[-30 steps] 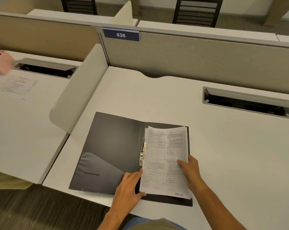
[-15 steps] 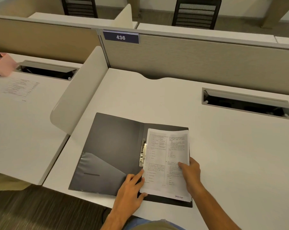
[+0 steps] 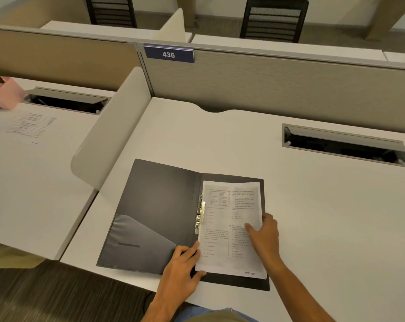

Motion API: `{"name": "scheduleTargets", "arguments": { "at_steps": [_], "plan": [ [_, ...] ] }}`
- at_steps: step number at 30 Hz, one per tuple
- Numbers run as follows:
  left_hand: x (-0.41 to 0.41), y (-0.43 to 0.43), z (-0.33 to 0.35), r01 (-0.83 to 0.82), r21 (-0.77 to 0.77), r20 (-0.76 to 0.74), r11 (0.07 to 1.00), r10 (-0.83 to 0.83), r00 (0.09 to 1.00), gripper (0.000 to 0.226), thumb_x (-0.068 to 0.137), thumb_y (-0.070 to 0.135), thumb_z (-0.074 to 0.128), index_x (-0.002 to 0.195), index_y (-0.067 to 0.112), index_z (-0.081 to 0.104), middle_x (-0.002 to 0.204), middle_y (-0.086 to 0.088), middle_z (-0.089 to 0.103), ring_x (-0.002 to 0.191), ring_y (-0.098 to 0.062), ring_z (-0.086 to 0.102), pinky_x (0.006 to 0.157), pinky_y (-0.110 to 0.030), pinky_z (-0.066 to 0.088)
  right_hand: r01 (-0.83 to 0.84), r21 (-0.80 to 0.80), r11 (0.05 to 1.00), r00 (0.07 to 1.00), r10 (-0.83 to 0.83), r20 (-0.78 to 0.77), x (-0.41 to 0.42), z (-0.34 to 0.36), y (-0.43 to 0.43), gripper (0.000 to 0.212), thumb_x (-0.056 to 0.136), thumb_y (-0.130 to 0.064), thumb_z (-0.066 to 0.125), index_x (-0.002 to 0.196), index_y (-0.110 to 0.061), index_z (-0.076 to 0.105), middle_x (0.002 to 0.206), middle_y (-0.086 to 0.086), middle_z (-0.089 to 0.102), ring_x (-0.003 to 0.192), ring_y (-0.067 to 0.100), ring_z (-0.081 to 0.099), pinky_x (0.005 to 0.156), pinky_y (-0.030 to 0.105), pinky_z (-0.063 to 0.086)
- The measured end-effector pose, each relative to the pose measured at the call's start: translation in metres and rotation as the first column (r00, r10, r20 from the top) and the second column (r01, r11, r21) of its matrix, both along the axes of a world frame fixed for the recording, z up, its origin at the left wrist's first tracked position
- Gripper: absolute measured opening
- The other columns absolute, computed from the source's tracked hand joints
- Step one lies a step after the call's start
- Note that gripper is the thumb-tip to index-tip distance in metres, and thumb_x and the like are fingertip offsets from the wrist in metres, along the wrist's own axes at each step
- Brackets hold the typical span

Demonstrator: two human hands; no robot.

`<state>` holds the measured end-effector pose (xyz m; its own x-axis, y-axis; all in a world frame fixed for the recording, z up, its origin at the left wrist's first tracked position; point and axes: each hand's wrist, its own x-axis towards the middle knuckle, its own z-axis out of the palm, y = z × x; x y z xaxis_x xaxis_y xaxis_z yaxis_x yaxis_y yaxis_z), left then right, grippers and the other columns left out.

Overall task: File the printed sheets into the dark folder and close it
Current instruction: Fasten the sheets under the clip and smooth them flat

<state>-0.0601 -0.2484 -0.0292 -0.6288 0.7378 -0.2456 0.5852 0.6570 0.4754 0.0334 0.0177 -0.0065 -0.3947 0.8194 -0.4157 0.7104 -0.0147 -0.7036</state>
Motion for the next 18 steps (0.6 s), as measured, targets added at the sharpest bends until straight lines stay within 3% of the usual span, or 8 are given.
{"name": "scheduleTargets", "arguments": {
  "at_steps": [4, 7, 12, 15, 18],
  "plan": [
    [0.0, 0.0, 0.0, -0.028, 0.011, 0.013, 1.0, 0.028, 1.0, 0.083, 0.092, 0.06, 0.07, 0.161, 0.029, 0.037, 0.156, 0.013, 0.046, 0.136, -0.007, 0.046, 0.116, -0.026, 0.042, 0.008, 0.094, 0.996, 0.994, -0.018, 0.111, 0.003, -0.002, -0.001, 0.051, 0.096, -0.04, 0.076, 0.138, -0.018, 0.057, 0.133, 0.008, 0.056, 0.119, 0.034, 0.062, 0.096, 0.052, 0.062],
    [0.001, -0.001, -0.002, -0.074, 0.066, 0.039, 0.995, 0.071, 0.997, 0.088, 0.085, 0.063, 0.076, 0.158, 0.026, 0.044, 0.148, 0.009, 0.052, 0.126, -0.007, 0.053, 0.113, -0.027, 0.046, 0.03, 0.036, 0.999, 0.996, -0.033, 0.08, 0.005, 0.0, 0.003, 0.041, 0.098, -0.039, 0.074, 0.132, -0.019, 0.061, 0.125, 0.006, 0.062, 0.104, 0.03, 0.07, 0.086, 0.046, 0.065],
    [0.001, -0.002, -0.013, -0.071, 0.116, -0.016, 0.991, 0.074, 0.997, 0.083, 0.079, 0.057, 0.085, 0.15, 0.021, 0.057, 0.136, 0.002, 0.063, 0.112, -0.013, 0.064, 0.102, -0.03, 0.056, 0.039, 0.004, 0.999, 0.998, -0.039, 0.049, 0.01, 0.007, 0.015, 0.012, 0.103, -0.028, 0.071, 0.109, -0.021, 0.063, 0.105, 0.003, 0.068, 0.081, 0.016, 0.062, 0.077, 0.036, 0.053],
    [0.003, -0.002, -0.016, -0.065, 0.12, -0.036, 0.991, 0.07, 0.997, 0.083, 0.077, 0.052, 0.089, 0.147, 0.018, 0.061, 0.134, 0.0, 0.065, 0.112, -0.017, 0.068, 0.099, -0.032, 0.057, 0.043, -0.005, 0.999, 0.998, -0.043, 0.04, 0.012, 0.006, 0.017, 0.008, 0.103, -0.028, 0.07, 0.104, -0.022, 0.065, 0.104, 0.003, 0.069, 0.079, 0.015, 0.062, 0.078, 0.036, 0.056],
    [0.001, -0.005, -0.021, -0.035, 0.13, -0.076, 0.991, 0.046, 0.996, 0.082, 0.077, 0.051, 0.089, 0.146, 0.015, 0.061, 0.135, 0.0, 0.066, 0.117, -0.011, 0.061, 0.101, -0.023, 0.049, 0.046, -0.001, 0.999, 0.999, -0.046, 0.027, 0.013, 0.002, 0.018, 0.007, 0.103, -0.027, 0.07, 0.103, -0.021, 0.067, 0.103, 0.004, 0.071, 0.077, 0.013, 0.063, 0.077, 0.036, 0.056]
  ]
}}
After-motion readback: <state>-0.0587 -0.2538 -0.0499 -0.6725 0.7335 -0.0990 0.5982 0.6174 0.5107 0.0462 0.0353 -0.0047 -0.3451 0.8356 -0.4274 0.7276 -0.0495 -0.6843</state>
